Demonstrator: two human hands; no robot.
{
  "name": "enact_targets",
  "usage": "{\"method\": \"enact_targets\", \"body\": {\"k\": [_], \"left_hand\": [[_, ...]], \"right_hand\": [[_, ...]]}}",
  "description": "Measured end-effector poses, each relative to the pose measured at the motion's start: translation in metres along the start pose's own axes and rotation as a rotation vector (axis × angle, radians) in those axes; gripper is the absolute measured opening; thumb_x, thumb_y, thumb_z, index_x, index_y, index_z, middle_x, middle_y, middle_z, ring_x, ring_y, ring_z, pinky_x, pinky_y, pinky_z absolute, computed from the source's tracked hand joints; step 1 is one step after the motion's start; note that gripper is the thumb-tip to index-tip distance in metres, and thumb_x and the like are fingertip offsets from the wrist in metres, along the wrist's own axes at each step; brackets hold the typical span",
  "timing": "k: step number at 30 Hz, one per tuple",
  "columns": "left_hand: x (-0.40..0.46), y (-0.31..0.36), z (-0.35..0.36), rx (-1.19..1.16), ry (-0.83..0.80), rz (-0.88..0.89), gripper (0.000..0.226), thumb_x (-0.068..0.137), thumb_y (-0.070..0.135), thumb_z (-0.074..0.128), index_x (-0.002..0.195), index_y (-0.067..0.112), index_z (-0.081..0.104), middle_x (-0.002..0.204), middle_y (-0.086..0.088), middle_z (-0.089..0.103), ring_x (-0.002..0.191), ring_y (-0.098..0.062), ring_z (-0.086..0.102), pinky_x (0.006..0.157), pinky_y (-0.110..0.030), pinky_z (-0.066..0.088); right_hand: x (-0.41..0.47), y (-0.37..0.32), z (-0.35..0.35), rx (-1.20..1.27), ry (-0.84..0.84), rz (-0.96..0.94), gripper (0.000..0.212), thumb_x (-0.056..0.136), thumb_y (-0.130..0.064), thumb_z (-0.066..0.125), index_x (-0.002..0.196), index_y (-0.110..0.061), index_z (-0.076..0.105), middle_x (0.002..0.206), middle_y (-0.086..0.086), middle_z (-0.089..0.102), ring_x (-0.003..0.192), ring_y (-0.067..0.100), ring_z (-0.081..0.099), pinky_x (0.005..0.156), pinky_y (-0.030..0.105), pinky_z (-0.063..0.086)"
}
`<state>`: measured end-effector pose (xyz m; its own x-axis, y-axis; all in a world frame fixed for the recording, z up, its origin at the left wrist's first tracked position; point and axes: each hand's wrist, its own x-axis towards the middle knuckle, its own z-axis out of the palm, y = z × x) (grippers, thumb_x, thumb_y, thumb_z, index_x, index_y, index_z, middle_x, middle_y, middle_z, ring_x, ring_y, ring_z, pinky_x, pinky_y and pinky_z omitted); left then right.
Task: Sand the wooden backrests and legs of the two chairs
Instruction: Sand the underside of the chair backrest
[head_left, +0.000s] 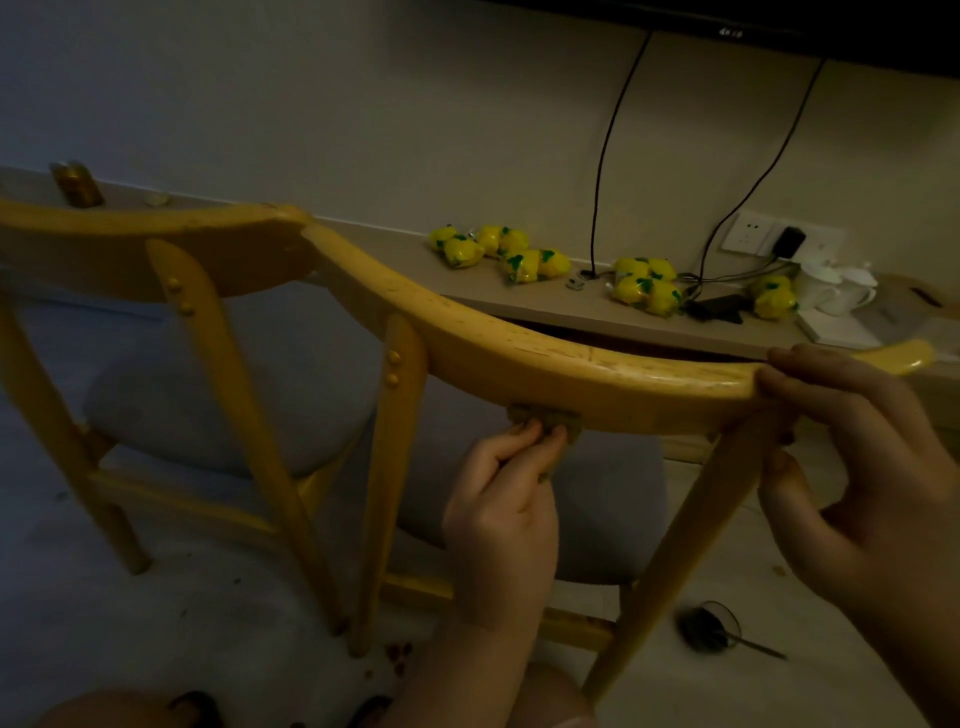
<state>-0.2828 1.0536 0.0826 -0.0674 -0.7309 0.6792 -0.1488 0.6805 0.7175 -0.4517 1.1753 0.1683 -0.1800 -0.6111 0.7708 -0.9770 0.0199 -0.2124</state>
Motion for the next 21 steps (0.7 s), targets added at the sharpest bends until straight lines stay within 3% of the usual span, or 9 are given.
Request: {"method": "enact_targets", "body": {"k": [4, 10, 16, 21], "left_hand": [[0.001, 0.008, 0.003, -0.013, 0.038, 0.044, 0.026, 0.096, 0.015, 0.056, 0.105, 0.009, 0.08, 0.105, -0.005, 0.072, 0.107, -0.01, 0.067, 0.098, -0.013, 0.048], [-0.011, 0.009, 0.019, 0.02, -0.063, 0.008, 0.02, 0.087, 0.003, 0.069, 0.102, 0.009, 0.081, 0.099, -0.007, 0.075, 0.098, -0.017, 0.072, 0.091, -0.016, 0.054], [-0.008, 0.021, 0.018, -0.012, 0.015, 0.043, 0.025, 0.096, 0.017, 0.058, 0.107, 0.011, 0.079, 0.105, -0.003, 0.071, 0.106, -0.006, 0.064, 0.096, -0.009, 0.046], [-0.019, 0.016, 0.033, 0.012, -0.077, 0.007, 0.021, 0.087, 0.0, 0.071, 0.103, 0.009, 0.08, 0.098, -0.006, 0.074, 0.096, -0.014, 0.07, 0.087, -0.018, 0.055]], "right_hand": [[0.0, 0.006, 0.003, 0.025, 0.021, -0.039, 0.045, 0.084, -0.013, 0.057, 0.128, -0.005, 0.059, 0.132, 0.02, 0.056, 0.132, 0.025, 0.051, 0.105, 0.022, 0.039], [-0.001, 0.005, 0.006, 0.014, 0.062, -0.049, 0.044, 0.081, -0.011, 0.057, 0.123, 0.002, 0.063, 0.129, 0.022, 0.058, 0.131, 0.026, 0.052, 0.108, 0.03, 0.04], [0.001, 0.004, 0.004, 0.016, 0.052, -0.074, 0.044, 0.082, -0.012, 0.057, 0.123, 0.001, 0.063, 0.127, 0.02, 0.058, 0.128, 0.03, 0.054, 0.106, 0.032, 0.042], [-0.001, 0.008, 0.008, 0.028, 0.074, -0.071, 0.043, 0.083, -0.014, 0.057, 0.122, 0.002, 0.065, 0.128, 0.022, 0.059, 0.128, 0.033, 0.055, 0.106, 0.037, 0.044]]}}
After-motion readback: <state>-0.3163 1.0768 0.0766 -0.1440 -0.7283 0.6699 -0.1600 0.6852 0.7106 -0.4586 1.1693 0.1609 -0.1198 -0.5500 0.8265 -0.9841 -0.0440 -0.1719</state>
